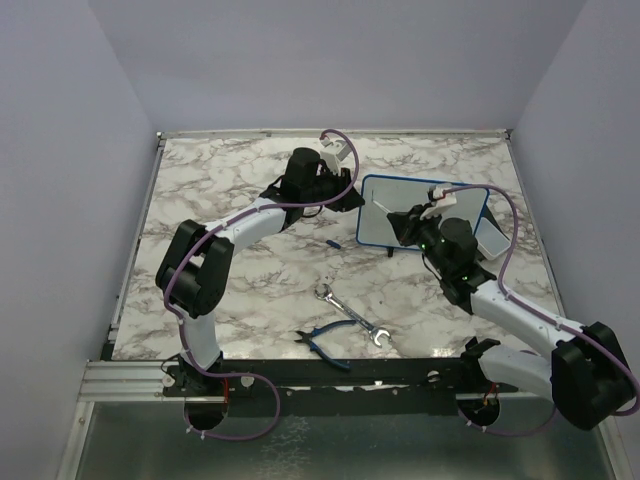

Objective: Write a sentence on the whiteboard

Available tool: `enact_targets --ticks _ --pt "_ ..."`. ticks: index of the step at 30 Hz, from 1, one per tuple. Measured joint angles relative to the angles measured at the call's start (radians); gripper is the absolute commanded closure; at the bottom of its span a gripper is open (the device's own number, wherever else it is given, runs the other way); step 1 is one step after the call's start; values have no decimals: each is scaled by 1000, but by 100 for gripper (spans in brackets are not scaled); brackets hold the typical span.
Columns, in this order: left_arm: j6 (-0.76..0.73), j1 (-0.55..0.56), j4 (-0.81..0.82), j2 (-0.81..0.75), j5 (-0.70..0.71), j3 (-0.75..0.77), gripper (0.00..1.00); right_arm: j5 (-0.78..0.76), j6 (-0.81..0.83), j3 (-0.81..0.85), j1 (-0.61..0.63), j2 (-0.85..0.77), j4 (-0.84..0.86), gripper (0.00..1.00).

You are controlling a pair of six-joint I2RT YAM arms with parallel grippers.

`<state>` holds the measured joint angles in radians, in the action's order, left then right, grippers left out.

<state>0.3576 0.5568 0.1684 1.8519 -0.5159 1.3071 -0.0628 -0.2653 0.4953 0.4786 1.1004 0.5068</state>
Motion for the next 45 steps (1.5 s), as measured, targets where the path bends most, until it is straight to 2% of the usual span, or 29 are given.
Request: enact_targets --ticks 13,23,45 --pt "0 0 -1 0 0 0 73 1 -7 -18 0 -13 -8 99" --pt "-3 2 -2 0 0 0 70 25 -7 -17 0 -127 -11 99" --pt "-4 2 -3 0 0 0 71 1 2 -2 0 -45 28 99"
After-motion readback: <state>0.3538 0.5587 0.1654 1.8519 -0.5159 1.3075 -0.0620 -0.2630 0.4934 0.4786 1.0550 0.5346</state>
